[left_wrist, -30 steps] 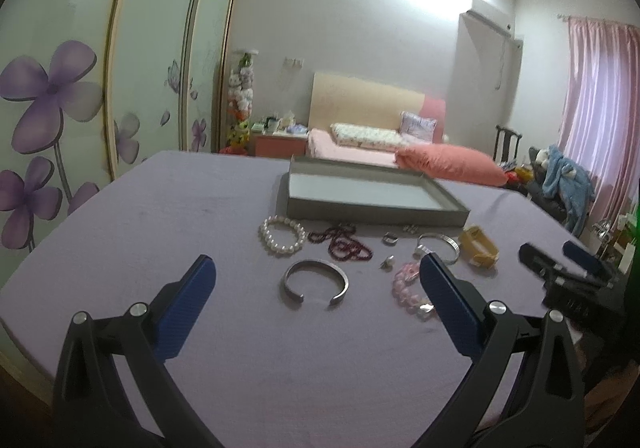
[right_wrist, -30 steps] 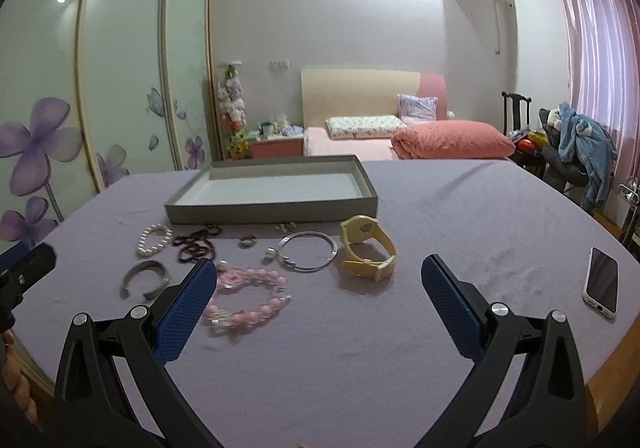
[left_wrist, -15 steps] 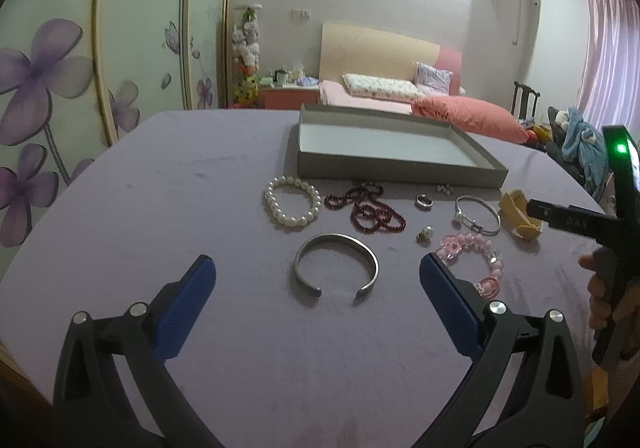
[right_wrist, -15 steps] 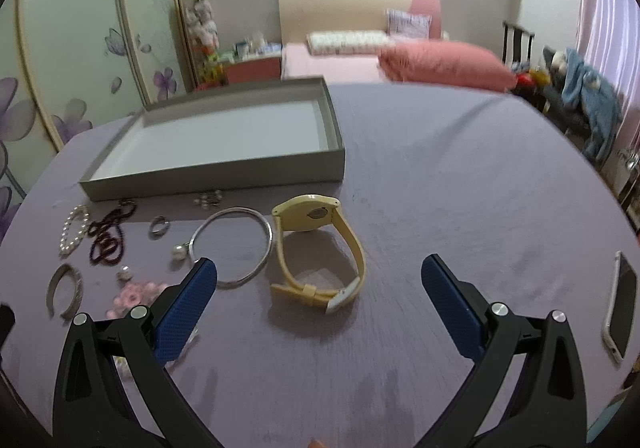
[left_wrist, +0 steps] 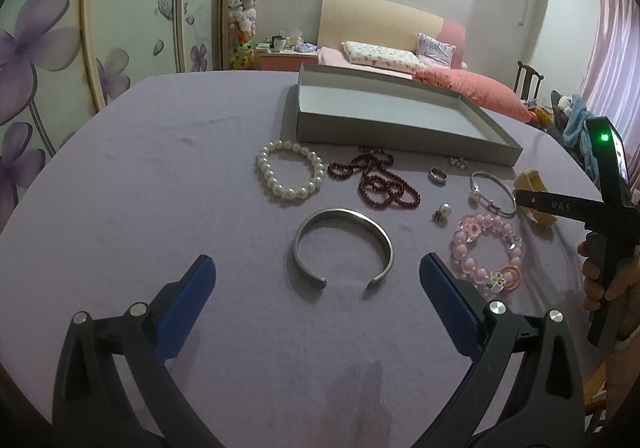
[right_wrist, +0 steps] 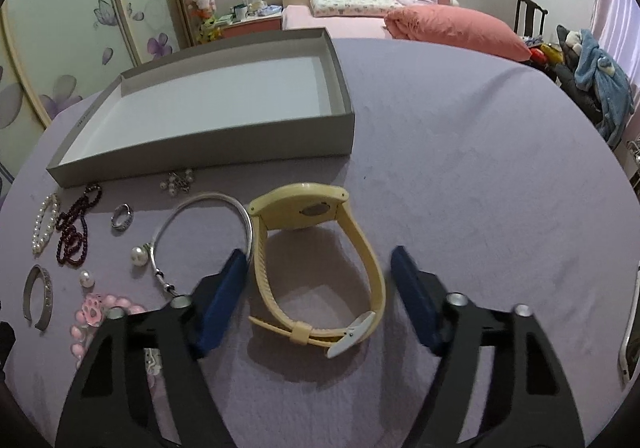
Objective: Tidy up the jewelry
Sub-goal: 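Lower the right tool onto the yellow watch and close on it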
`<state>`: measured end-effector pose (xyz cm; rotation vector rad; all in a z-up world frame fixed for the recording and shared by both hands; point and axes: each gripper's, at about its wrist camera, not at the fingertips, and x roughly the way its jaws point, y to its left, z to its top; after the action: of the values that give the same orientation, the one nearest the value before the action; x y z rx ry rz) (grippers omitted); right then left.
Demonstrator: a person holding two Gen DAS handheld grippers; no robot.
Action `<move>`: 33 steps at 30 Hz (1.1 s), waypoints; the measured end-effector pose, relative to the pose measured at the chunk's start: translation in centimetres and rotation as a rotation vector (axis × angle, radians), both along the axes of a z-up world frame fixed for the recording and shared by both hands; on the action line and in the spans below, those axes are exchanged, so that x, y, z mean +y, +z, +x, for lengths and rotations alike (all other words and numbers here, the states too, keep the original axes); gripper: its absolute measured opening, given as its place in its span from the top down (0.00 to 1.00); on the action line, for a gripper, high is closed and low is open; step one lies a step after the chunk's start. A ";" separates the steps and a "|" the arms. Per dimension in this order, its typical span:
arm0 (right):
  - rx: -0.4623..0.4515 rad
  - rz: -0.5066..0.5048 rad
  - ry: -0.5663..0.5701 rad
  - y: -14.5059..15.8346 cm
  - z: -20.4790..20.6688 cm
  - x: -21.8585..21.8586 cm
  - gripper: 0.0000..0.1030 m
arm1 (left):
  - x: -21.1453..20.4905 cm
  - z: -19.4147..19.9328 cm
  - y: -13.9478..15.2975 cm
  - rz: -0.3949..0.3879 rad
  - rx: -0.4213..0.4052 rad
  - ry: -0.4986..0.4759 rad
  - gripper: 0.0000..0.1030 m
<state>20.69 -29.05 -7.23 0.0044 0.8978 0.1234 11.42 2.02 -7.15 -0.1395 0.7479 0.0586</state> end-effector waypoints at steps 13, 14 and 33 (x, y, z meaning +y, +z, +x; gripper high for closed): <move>-0.012 0.039 0.001 1.0 0.2 -0.6 0.62 | -1.1 3.7 -1.0 0.063 0.093 -0.051 0.04; -0.011 0.041 0.000 1.0 0.4 -0.6 0.62 | -1.3 4.0 -0.9 0.076 0.099 -0.060 0.04; -0.016 0.043 0.005 1.3 0.8 -0.5 0.61 | -2.1 6.2 -1.8 0.116 0.163 -0.127 0.36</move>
<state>21.44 -29.53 -5.98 0.0410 0.8795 0.1470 17.67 -0.07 -8.97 0.0237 0.9120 -0.0078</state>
